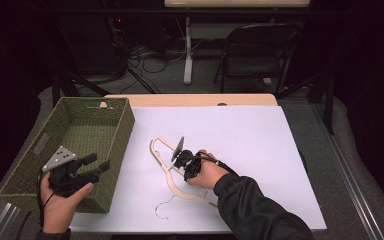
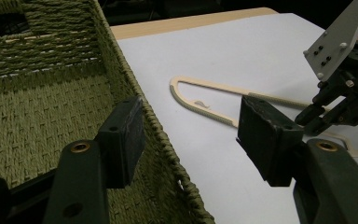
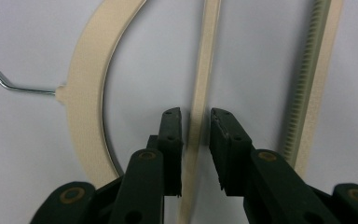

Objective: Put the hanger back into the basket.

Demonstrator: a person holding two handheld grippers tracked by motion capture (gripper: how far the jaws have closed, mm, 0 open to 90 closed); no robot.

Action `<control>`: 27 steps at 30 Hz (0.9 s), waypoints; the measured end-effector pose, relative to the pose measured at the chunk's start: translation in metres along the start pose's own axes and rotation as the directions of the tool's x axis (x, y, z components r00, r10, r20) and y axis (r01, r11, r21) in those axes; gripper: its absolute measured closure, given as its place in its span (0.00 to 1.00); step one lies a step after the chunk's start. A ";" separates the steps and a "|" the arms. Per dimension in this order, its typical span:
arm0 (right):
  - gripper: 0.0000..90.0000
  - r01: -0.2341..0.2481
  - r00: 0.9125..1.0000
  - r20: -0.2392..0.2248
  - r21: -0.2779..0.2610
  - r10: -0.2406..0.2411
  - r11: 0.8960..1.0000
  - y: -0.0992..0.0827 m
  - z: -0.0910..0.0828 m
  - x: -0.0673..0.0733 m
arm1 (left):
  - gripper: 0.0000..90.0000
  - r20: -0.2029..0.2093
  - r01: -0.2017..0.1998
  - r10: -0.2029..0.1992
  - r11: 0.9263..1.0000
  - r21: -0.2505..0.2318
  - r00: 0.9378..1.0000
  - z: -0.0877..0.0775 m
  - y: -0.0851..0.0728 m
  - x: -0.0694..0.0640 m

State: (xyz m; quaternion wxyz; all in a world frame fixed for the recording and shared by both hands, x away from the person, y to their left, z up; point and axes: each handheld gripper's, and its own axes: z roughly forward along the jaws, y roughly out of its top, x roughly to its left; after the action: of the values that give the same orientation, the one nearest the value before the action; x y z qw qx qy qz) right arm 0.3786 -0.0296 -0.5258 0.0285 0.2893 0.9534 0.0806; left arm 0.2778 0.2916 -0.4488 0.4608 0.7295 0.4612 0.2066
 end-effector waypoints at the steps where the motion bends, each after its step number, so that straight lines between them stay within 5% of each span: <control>1: 0.84 -0.003 1.000 -0.008 -0.006 0.003 1.000 0.000 0.001 0.000 | 0.45 0.000 0.000 0.000 1.000 0.000 1.000 0.000 0.000 0.000; 15: 0.92 -0.012 1.000 0.007 0.024 0.012 1.000 0.001 0.001 0.001 | 0.45 0.004 0.002 -0.002 1.000 0.002 1.000 0.001 0.000 0.001; 18: 0.93 -0.066 0.998 -0.006 0.012 0.066 0.998 0.001 0.002 0.001 | 0.45 0.005 0.002 -0.002 1.000 0.006 1.000 0.001 0.000 0.001; 27: 0.95 -0.090 0.996 0.003 0.027 0.090 0.996 0.002 0.001 0.000 | 0.45 0.004 0.004 -0.004 1.000 0.005 1.000 0.001 -0.001 0.001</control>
State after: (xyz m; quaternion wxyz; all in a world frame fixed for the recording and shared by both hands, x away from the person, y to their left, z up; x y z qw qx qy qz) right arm 0.3800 -0.0275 -0.5265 0.0218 0.3322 0.9405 0.0686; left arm 0.2789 0.2917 -0.4501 0.4604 0.7302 0.4622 0.2030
